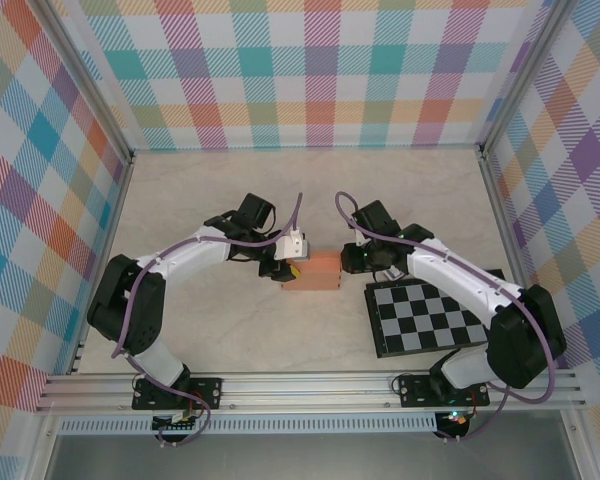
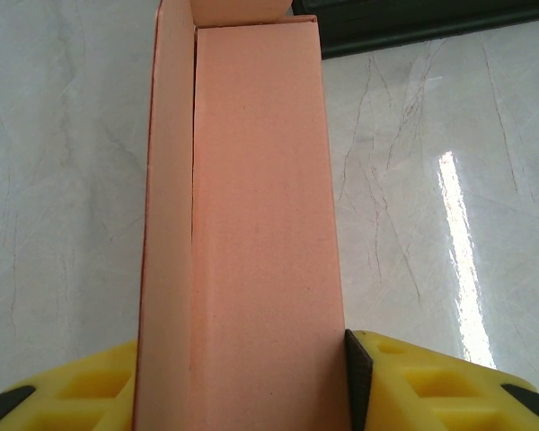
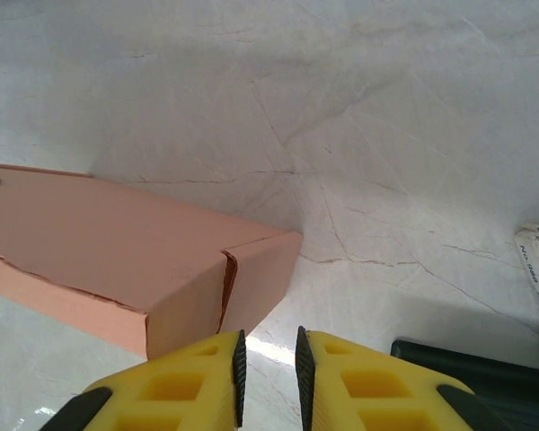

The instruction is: Fold the paper box

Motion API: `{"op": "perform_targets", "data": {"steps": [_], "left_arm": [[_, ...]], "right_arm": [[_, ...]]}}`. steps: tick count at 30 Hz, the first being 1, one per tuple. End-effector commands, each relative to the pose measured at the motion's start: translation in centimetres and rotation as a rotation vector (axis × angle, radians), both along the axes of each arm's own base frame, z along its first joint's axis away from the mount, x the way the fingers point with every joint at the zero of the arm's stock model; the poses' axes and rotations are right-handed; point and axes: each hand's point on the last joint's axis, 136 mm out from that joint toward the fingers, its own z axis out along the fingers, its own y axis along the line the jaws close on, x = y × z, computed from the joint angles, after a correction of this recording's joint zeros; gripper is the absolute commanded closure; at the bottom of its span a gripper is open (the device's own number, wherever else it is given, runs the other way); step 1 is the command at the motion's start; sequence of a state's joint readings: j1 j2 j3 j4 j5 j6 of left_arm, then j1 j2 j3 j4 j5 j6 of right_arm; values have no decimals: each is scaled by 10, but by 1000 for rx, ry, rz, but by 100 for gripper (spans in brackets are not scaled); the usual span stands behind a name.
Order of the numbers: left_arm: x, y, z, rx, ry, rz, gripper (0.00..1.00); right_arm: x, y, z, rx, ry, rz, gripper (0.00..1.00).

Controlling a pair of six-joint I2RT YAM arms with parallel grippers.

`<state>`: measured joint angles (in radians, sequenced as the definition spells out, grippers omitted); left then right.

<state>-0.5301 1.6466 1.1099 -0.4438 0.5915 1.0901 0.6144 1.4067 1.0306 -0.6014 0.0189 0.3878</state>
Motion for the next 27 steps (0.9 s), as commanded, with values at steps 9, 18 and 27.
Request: {"op": "perform_targets", "data": {"steps": [9,18,27], "left_arm": [[-13,-1,-14,42,42,-34,53],[-13,-3,-14,42,42,-37,54],[-13,-3,-14,49,51,-34,54]], "right_arm": [[2,12,58,170,-98,-40,66],[10,11,62,163,-84,-70,58],[0,19,32,142,-156,140,56]]}}
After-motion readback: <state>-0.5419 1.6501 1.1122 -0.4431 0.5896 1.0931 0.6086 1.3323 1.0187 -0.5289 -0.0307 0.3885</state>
